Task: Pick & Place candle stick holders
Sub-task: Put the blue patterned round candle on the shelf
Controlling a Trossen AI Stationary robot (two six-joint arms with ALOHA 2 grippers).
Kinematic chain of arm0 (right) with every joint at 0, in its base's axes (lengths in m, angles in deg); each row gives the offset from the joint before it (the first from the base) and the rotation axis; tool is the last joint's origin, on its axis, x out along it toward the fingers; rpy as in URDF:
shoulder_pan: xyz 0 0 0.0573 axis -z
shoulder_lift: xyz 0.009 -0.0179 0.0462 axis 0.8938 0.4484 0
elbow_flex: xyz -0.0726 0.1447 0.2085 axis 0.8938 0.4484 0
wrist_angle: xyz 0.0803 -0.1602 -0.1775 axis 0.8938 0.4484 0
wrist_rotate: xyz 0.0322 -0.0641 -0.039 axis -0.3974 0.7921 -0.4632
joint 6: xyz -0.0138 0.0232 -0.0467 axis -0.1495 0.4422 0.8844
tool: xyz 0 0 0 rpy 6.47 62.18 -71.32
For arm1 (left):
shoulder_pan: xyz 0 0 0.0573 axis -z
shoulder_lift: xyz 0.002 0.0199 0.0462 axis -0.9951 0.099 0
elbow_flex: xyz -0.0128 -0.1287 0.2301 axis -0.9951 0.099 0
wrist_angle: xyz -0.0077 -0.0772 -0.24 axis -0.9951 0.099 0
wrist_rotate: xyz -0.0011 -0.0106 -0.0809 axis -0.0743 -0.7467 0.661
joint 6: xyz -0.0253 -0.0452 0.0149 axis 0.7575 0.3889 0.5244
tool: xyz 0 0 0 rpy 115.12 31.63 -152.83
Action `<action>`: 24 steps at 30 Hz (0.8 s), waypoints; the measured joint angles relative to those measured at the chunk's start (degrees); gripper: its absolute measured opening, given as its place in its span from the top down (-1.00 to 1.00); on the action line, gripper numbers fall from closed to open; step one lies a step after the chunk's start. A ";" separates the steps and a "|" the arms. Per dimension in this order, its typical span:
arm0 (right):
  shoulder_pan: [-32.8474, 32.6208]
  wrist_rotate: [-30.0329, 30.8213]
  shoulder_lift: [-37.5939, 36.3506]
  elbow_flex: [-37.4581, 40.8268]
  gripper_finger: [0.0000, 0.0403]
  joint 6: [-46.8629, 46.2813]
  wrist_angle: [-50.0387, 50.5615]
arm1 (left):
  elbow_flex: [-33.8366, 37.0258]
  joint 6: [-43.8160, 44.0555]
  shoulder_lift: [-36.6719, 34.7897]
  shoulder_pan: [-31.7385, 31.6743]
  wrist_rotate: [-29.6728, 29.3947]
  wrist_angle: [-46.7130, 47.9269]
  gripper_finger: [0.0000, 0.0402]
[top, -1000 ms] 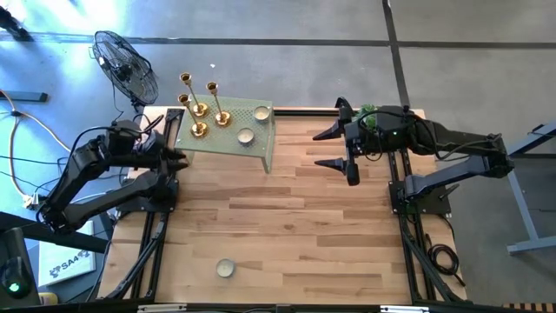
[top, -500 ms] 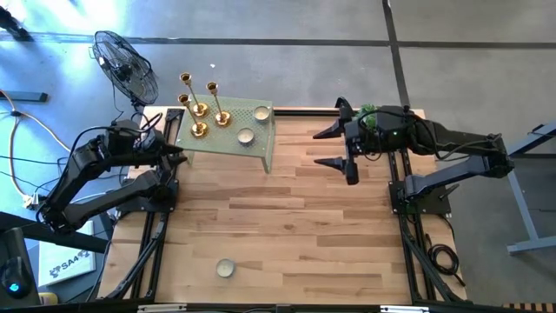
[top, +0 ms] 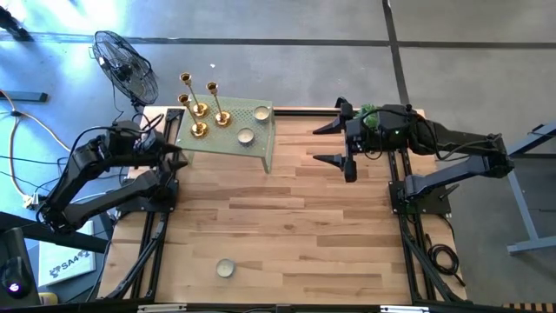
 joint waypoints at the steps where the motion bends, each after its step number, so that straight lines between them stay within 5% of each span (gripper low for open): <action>1: 0.00 0.00 0.00 0.00 -0.50 0.24 0.01 | 0.00 -0.12 0.00 0.00 1.09 -0.04 -0.59; 10: 0.00 0.00 0.00 0.00 -0.50 0.38 0.01 | 0.00 0.10 0.02 0.00 4.01 -0.14 -0.83; 20: 0.00 -0.04 0.00 0.01 -0.50 0.34 0.03 | 0.00 -11.86 0.02 0.00 33.20 -1.62 -0.83; 24: 0.00 -0.39 0.00 0.01 -0.50 0.19 0.28 | 0.00 -8.91 0.00 0.00 37.52 -3.49 -0.83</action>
